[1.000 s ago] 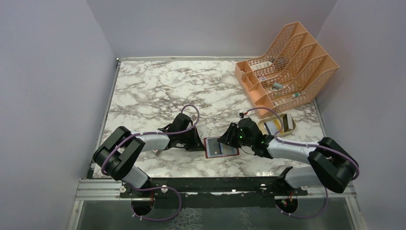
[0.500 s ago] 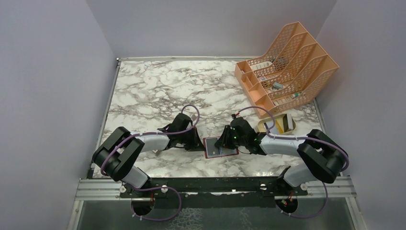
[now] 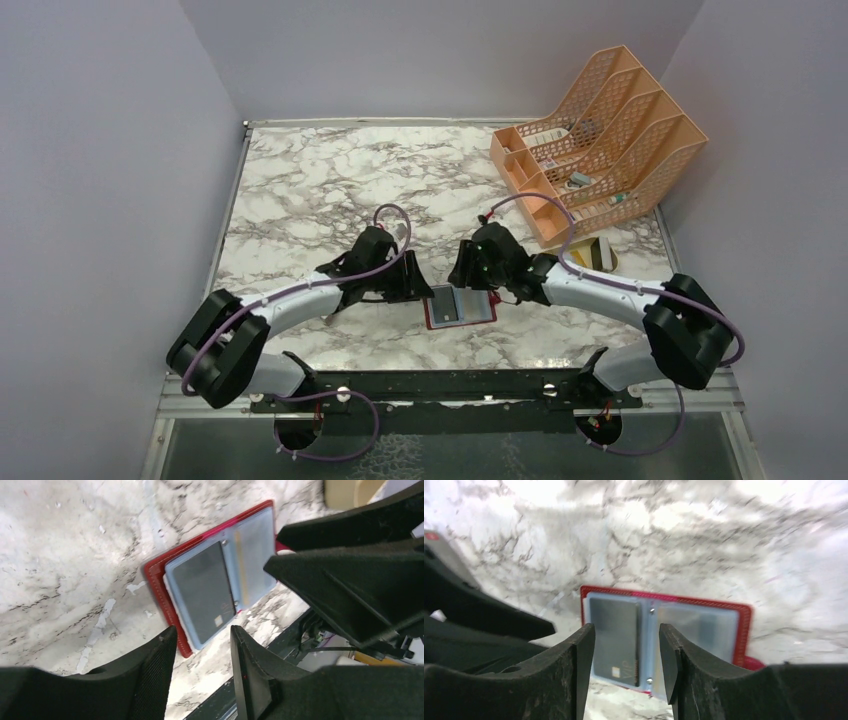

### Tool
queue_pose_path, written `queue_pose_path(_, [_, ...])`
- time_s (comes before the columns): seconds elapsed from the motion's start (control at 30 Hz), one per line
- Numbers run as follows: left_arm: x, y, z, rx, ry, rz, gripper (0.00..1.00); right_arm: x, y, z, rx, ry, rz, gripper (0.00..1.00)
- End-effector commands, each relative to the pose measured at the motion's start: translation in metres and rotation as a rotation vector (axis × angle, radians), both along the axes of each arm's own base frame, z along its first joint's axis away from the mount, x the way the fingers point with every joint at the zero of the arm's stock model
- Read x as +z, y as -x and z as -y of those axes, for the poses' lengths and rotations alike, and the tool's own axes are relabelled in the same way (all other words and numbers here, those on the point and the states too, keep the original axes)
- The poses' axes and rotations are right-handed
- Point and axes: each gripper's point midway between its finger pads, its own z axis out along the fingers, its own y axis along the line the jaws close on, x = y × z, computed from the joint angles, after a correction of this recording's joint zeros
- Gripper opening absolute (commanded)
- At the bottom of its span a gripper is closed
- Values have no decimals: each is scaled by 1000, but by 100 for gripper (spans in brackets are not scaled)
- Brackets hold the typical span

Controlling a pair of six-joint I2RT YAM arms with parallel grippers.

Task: Put the credit cards into the card holder
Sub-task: Insert the credit card into the card holder, then pick up the credit card from the storage box.

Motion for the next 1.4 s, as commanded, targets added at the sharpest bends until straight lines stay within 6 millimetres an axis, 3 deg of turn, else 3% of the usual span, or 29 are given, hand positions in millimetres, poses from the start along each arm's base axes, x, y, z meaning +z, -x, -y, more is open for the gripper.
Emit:
queue_pose_path(0.0, [29, -16, -6, 8, -37, 139, 48, 17, -23, 46, -73, 257, 124, 54])
queue_pose_path(0.1, [47, -20, -8, -6, -49, 195, 54, 30, -39, 69, -118, 390, 170, 58])
queue_pose_path(0.23, [74, -21, -11, -49, -56, 271, 72, 59, -62, 110, -215, 600, 245, 59])
queue_pose_path(0.27, [80, -20, -11, -67, -52, 294, 77, 69, -68, 119, -234, 646, 278, 59])
queue_pose_path(0.3, [84, -18, -12, -78, -53, 309, 92, 78, -73, 128, -257, 685, 305, 59])
queue_pose_path(0.33, [90, -17, -13, -90, -51, 325, 98, 86, -77, 138, -281, 726, 333, 60])
queue_pose_path(0.43, [101, -11, -17, -121, -54, 356, 99, 99, -92, 164, -303, 801, 366, 60])
queue_pose_path(0.63, [106, 0, -21, -228, -72, 397, 99, 85, -103, 227, -327, 901, 239, 61])
queue_pose_path(0.9, [104, 5, -21, -293, -82, 395, 99, 71, -100, 287, -372, 1089, 153, 59])
queue_pose_path(1.17, [104, 1, -17, -304, -65, 420, 99, 46, -98, 322, -383, 1206, 51, 55])
queue_pose_path(1.37, [103, -2, -22, -308, -97, 443, 99, 36, -100, 336, -374, 1239, 30, 53])
